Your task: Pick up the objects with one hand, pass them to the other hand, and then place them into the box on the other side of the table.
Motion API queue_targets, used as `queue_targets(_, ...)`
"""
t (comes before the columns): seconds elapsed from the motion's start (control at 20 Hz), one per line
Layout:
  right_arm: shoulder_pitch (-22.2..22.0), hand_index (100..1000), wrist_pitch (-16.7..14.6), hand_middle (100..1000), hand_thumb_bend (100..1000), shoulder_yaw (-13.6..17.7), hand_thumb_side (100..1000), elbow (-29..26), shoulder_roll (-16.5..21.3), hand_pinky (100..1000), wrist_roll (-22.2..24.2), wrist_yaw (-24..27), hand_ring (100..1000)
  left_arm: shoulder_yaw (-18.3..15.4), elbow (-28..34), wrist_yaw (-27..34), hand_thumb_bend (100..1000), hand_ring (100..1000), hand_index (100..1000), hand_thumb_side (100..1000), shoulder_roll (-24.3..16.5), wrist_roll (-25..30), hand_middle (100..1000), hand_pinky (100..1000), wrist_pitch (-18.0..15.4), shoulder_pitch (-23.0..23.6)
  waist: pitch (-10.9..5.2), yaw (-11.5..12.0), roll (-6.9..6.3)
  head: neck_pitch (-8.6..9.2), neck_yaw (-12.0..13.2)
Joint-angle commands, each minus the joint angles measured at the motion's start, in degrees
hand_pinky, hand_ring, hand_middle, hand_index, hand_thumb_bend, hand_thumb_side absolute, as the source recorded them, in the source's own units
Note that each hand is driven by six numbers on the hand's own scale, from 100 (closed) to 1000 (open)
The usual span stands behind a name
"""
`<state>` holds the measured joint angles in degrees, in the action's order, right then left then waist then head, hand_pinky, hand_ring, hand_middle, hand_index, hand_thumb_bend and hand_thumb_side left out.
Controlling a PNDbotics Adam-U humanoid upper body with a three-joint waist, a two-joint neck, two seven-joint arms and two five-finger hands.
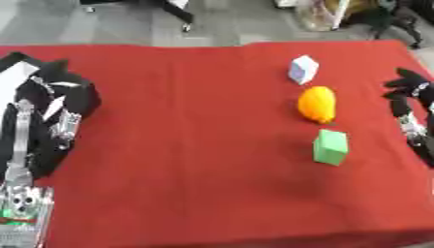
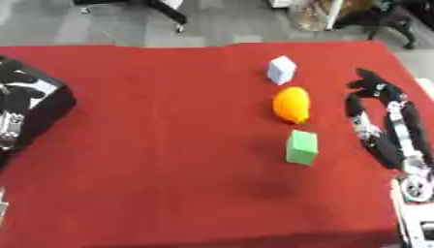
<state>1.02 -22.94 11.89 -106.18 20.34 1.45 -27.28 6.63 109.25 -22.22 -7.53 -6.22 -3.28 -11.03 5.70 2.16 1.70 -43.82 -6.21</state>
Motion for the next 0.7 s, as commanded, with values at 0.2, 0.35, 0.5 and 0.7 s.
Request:
queue_targets(0.2, 1.70, 945, -3.97, 743, 310, -3.60, 1000, 6.93, 13.64, 831, 1.89, 2.58, 700, 0.36, 0.32, -0.07, 509, 577, 855, 834, -0.75, 0.81, 637, 761, -0.09, -0.24, -0.86, 0.41, 0.47, -0.29, -0.51)
queue_targets(0.35, 2.98, 952, -6.41, 767, 318, -5.64, 1000, 11.23, 18.76, 835, 3.07, 3.67, 722, 0.42, 0.27, -0.11, 508, 577, 856, 834, -0.82, 0.98, 637, 761, -0.12, -0.21, -0.97, 0.66, 0.62, -0.29, -0.69)
queue_targets(0.5, 4.24, 957, -8.54, 788, 334, -7.70, 1000, 14.74, 22.80, 838, 4.28, 4.55, 739, 0.51, 0.17, -0.11, 506, 577, 856, 836, -0.91, 1.13, 637, 761, -0.12, -0.13, -1.05, 0.84, 0.77, -0.29, -0.95)
queue_targets(0.7, 6.36, 966, -10.90, 809, 366, -10.75, 991, 18.07, 26.92, 844, 7.16, 5.04, 760, 0.66, 0.09, -0.14, 503, 578, 857, 839, -1.03, 1.37, 638, 762, -0.14, -0.03, -1.14, 1.03, 0.90, -0.29, -1.13)
